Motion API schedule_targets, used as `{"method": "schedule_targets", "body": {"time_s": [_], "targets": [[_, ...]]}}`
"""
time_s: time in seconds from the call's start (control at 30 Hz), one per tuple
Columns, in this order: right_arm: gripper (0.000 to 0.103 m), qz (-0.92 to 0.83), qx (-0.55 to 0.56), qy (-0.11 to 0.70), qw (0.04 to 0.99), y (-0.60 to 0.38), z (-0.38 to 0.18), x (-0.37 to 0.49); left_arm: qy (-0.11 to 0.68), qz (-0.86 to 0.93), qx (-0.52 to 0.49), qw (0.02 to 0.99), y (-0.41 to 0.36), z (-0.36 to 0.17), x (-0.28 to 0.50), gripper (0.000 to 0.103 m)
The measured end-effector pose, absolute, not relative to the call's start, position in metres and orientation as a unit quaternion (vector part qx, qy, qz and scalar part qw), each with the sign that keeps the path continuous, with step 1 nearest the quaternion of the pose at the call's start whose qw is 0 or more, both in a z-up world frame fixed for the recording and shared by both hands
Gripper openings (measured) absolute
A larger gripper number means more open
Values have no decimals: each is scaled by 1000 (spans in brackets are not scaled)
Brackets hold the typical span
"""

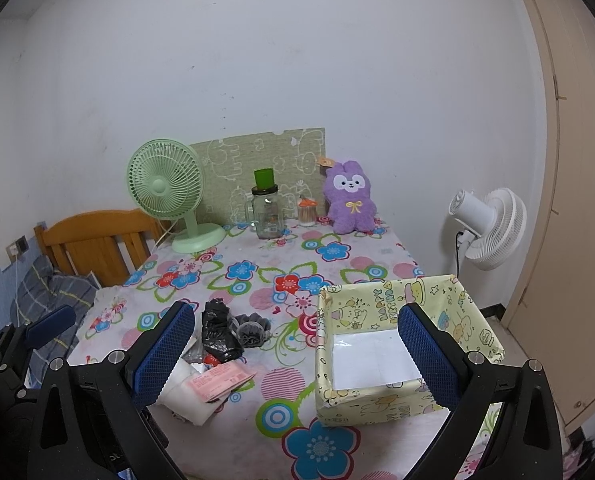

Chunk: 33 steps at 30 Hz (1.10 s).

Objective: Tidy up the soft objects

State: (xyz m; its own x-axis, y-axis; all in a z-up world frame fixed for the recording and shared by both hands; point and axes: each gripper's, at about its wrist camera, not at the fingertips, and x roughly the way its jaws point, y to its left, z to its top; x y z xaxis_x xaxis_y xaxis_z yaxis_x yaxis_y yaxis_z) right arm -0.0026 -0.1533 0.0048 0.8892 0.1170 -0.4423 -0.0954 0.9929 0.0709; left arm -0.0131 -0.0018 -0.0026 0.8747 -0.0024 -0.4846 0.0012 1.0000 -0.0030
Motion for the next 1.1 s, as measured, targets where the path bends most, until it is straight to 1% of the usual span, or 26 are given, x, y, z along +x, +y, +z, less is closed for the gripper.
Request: {"method": "schedule_targets", "body": {"time_s": [0.63, 0.8, 1.1], "targets": [[103, 59, 24, 238, 969, -144, 1, 2, 248, -4, -4, 969, 4, -2, -9, 102], [103, 64, 26, 245, 967, -138, -5, 7, 248, -1, -1, 969, 8, -7, -5, 101], [103, 76, 24, 265, 961, -121, -21, 23, 272, 4, -5, 962, 18, -26, 11, 101]]}}
